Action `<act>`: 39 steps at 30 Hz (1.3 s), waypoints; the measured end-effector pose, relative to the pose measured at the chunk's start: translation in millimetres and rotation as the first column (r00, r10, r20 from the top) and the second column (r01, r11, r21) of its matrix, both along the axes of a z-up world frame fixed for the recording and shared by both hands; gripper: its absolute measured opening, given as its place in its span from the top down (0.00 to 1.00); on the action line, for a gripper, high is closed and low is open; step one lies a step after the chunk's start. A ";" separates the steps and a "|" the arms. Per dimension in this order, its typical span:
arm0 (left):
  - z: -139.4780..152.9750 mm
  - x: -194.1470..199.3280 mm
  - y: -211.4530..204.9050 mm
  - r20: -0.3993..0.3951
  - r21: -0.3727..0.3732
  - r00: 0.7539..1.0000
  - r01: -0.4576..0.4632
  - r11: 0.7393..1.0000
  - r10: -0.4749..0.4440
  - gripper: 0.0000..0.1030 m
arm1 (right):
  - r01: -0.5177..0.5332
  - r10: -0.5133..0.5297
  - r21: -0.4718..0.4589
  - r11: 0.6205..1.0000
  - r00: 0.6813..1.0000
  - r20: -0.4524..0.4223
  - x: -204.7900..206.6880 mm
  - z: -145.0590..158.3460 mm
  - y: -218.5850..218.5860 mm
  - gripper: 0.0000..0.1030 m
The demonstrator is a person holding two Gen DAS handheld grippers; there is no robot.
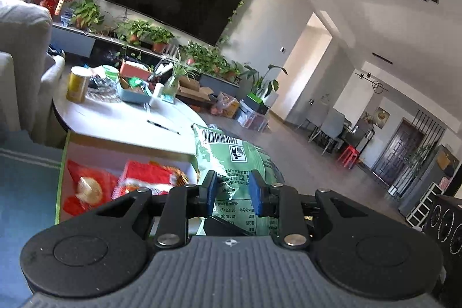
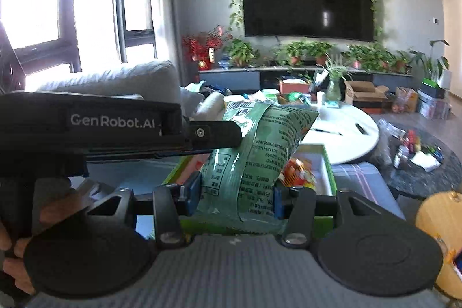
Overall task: Organize snacks
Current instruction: 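Lower the pale green chip bag into the green box and open the right gripper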
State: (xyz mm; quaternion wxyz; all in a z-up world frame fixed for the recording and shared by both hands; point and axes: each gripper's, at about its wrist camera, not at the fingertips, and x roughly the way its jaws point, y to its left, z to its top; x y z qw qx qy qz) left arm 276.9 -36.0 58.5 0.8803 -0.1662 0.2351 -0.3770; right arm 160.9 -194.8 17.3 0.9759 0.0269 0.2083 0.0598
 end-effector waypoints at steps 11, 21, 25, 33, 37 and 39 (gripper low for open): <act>19.2 24.7 21.0 0.043 -0.003 0.998 -0.042 0.999 0.042 0.74 | -0.069 0.068 0.014 0.998 0.996 0.050 19.6 18.4 11.7 0.36; 14.4 56.8 30.0 0.020 -0.027 0.997 -0.076 0.997 0.077 0.74 | -0.100 0.099 0.011 0.995 0.994 0.037 48.5 23.3 19.8 0.36; 2.2 73.5 32.7 -0.009 -0.021 0.996 -0.084 0.996 0.084 0.74 | -0.106 0.106 0.021 0.994 0.994 0.007 61.6 15.8 22.1 0.36; -36.2 110.3 38.8 -0.101 -0.011 0.990 -0.104 0.995 0.102 0.71 | -0.115 0.117 0.032 0.993 0.991 -0.072 91.5 -6.6 27.9 0.36; -59.5 125.1 42.1 -0.150 -0.012 0.982 -0.114 0.993 0.111 0.70 | -0.119 0.123 0.040 0.992 0.985 -0.120 106.3 -19.6 29.4 0.36; -69.2 133.1 42.2 -0.170 -0.003 0.978 -0.121 0.993 0.119 0.70 | -0.121 0.127 0.054 0.991 0.981 -0.148 113.4 -27.2 29.1 0.36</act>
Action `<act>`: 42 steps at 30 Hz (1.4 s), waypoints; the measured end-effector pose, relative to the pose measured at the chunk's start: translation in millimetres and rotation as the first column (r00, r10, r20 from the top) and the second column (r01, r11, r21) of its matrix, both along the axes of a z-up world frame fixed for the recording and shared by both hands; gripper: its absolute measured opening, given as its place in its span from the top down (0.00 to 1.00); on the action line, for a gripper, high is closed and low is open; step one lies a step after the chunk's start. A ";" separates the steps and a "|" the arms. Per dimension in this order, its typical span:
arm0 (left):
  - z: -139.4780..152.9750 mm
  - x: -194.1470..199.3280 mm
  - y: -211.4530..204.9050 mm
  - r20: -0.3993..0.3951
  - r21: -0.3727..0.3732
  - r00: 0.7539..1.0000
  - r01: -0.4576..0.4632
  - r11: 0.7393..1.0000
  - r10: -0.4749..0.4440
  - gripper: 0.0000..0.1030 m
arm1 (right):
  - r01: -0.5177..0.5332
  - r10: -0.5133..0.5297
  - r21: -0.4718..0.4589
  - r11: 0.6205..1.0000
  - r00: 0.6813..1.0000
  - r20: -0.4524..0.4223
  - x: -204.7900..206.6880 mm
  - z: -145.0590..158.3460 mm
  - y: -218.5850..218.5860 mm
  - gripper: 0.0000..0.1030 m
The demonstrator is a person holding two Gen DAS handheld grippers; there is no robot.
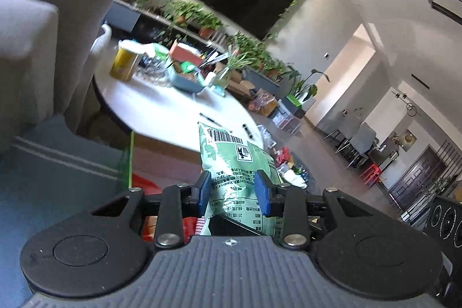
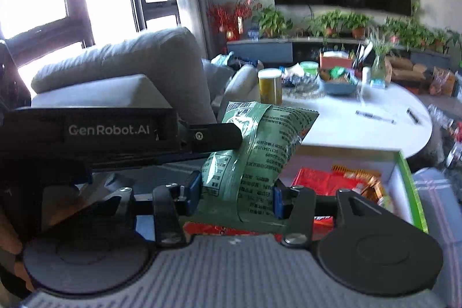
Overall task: Organize snacks
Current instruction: 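Lower the pale green chip bag into the green box and open the right gripper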
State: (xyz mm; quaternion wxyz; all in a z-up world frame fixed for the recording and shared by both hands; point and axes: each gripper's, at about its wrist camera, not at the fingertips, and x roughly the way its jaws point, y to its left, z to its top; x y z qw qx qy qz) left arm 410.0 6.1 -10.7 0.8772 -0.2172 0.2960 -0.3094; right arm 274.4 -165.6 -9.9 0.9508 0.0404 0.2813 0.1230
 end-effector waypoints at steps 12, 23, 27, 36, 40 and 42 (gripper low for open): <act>-30.0 20.1 -9.2 -0.036 0.066 0.999 -0.022 0.998 0.024 0.69 | 0.009 -0.011 -0.015 1.000 0.995 -0.096 27.1 -27.7 5.1 0.36; -41.1 32.5 -12.9 -0.057 0.066 0.997 -0.052 0.996 0.056 0.64 | 0.026 -0.021 0.037 0.999 0.988 -0.152 41.7 -33.0 1.9 0.36; -41.1 35.1 -17.7 -0.056 0.090 0.996 -0.062 0.994 0.068 0.61 | 0.044 -0.033 0.061 0.997 0.984 -0.175 48.2 -34.7 -1.1 0.35; -37.9 27.4 -30.4 -0.032 0.169 0.993 -0.108 0.980 0.115 0.53 | 0.071 -0.061 0.046 0.996 0.979 -0.193 50.5 -39.0 -0.2 0.35; -29.3 17.2 -31.2 -0.004 0.215 0.990 -0.136 0.967 0.140 0.46 | 0.071 -0.068 0.007 0.997 0.981 -0.183 43.1 -30.6 3.5 0.35; -23.0 13.2 -25.7 -0.003 0.204 0.989 -0.144 0.968 0.148 0.41 | 0.063 -0.068 -0.035 0.997 0.988 -0.140 35.3 -23.7 6.4 0.35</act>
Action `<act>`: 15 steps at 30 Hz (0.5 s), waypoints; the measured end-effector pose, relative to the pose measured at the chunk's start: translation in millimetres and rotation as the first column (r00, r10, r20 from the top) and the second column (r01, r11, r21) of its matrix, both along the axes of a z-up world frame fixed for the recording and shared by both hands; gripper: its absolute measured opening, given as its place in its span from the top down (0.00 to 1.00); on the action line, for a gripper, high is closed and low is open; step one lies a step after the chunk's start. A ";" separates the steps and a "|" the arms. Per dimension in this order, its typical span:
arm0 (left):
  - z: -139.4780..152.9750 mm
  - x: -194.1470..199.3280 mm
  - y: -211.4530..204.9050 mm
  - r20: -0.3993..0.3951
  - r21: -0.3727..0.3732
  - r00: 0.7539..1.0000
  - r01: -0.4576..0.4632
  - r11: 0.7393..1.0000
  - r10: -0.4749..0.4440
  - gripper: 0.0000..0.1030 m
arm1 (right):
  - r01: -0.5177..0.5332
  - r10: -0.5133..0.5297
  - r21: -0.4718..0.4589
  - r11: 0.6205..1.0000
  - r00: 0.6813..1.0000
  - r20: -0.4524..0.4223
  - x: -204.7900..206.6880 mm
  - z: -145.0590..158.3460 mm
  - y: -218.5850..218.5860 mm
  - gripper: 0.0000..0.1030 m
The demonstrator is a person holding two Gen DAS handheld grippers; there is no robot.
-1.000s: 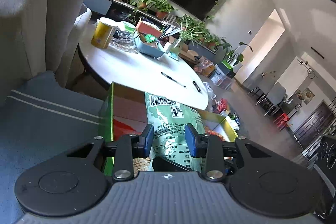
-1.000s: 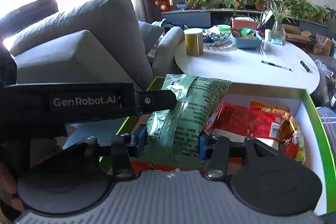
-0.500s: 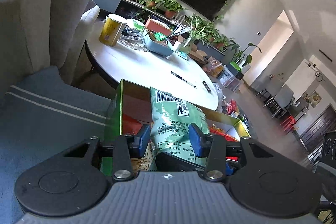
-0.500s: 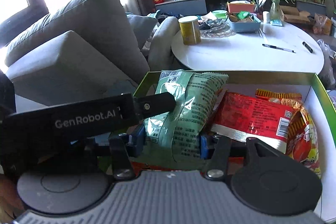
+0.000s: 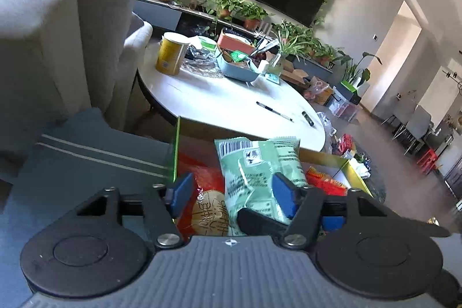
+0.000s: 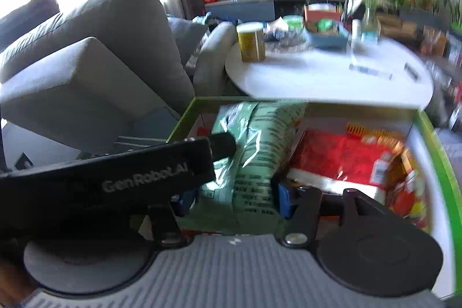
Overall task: Organize snacks
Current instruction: 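Lower the pale green chip bag into the green box and open the right gripper, then move both grippers to the wrapped bread loaf beside the green box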
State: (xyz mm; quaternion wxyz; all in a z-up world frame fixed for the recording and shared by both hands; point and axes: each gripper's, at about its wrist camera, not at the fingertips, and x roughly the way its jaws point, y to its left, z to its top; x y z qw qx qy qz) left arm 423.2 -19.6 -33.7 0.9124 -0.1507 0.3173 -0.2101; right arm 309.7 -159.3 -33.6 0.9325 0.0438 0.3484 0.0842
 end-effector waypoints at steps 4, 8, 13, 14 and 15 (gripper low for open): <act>13.0 -7.4 17.2 -0.017 -0.070 1.000 -0.027 0.997 0.026 0.40 | -0.010 0.013 -0.047 0.999 0.997 0.078 -15.6 17.4 2.6 0.31; 30.7 -22.5 25.4 -0.004 -0.047 0.999 -0.036 0.998 0.036 0.40 | -0.018 0.020 -0.015 1.000 0.996 0.089 -25.6 32.0 -0.9 0.29; 52.5 -49.1 28.3 0.054 0.007 0.998 -0.024 1.000 0.023 0.39 | -0.030 0.029 0.015 0.999 0.995 0.096 -39.7 44.3 -0.5 0.29; 55.7 -53.4 29.0 0.061 0.014 0.998 -0.022 1.000 0.021 0.39 | -0.033 0.031 0.015 0.999 0.995 0.098 -39.1 46.3 2.4 0.29; 57.8 -57.1 29.9 0.063 0.017 0.998 -0.023 1.000 0.022 0.38 | -0.039 0.037 0.014 0.999 0.994 0.101 -41.1 48.8 4.1 0.29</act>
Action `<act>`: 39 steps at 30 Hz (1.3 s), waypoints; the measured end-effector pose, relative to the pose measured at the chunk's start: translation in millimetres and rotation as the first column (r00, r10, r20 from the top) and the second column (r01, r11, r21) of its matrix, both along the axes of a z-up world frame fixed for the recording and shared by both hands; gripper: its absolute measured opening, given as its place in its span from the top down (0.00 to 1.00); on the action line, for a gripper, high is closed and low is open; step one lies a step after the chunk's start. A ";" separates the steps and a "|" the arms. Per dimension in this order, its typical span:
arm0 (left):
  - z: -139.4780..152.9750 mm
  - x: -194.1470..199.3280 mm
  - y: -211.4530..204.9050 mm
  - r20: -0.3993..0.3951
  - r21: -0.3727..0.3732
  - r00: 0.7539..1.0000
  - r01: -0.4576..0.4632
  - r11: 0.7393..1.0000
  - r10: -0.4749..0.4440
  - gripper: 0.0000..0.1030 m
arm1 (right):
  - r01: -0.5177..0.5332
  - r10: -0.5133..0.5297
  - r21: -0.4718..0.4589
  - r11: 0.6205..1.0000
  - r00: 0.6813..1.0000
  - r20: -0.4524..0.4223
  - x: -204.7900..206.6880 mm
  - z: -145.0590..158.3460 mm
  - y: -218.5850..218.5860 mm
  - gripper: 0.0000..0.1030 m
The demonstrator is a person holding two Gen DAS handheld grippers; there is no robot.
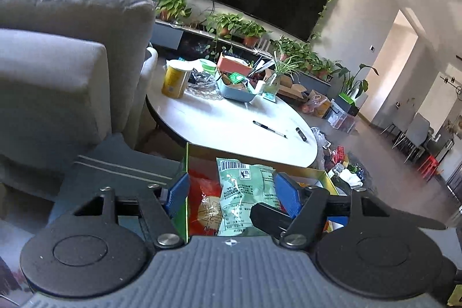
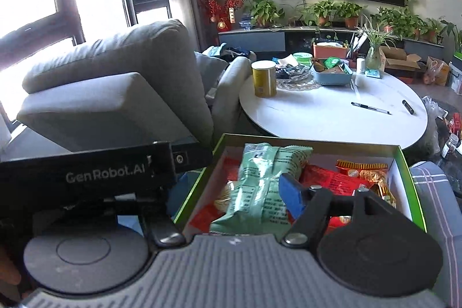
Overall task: Organize snacks
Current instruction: 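Move both grippers to the wrapped bread loaf beside the green box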
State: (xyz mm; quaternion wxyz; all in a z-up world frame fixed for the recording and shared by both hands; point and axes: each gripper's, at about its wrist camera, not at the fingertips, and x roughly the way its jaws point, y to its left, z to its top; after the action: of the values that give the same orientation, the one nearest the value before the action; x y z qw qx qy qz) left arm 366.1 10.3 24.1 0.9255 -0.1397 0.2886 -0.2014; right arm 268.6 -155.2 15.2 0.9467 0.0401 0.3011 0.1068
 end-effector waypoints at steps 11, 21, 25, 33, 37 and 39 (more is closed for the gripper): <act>8.6 -41.1 12.6 -0.005 0.001 1.000 0.000 1.000 0.000 0.37 | -0.037 0.037 -0.034 0.999 0.999 0.012 -32.9 14.7 8.0 0.29; -20.2 -77.3 38.9 -0.069 0.030 0.996 -0.052 0.998 0.054 0.37 | -0.047 0.045 -0.023 0.999 0.998 -0.054 -64.1 -6.3 8.8 0.29; -38.3 -92.0 59.4 -0.110 0.022 0.990 -0.089 0.996 0.091 0.37 | -0.050 0.048 -0.023 0.998 0.996 -0.081 -79.5 -24.0 3.5 0.29; -85.4 -120.0 102.1 -0.237 -0.024 0.961 -0.156 0.987 0.146 0.37 | -0.033 0.030 -0.011 0.999 0.980 -0.198 -97.9 -69.1 -8.4 0.29; -102.3 -131.0 99.1 -0.258 0.008 0.960 -0.107 0.994 0.106 0.37 | -0.056 0.061 0.031 0.998 0.972 -0.227 -107.0 -81.7 -11.0 0.29; -109.0 -137.5 92.5 -0.239 0.040 0.967 -0.084 0.996 0.091 0.38 | -0.064 0.072 0.040 0.997 0.970 -0.232 -110.0 -87.6 -9.3 0.28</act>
State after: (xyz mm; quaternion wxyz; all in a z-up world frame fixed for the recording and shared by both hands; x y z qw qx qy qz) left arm 228.6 102.7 -84.9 0.8937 -0.1620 0.3950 -0.1377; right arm 158.6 -164.5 -72.3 0.8998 0.0572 0.4097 0.1385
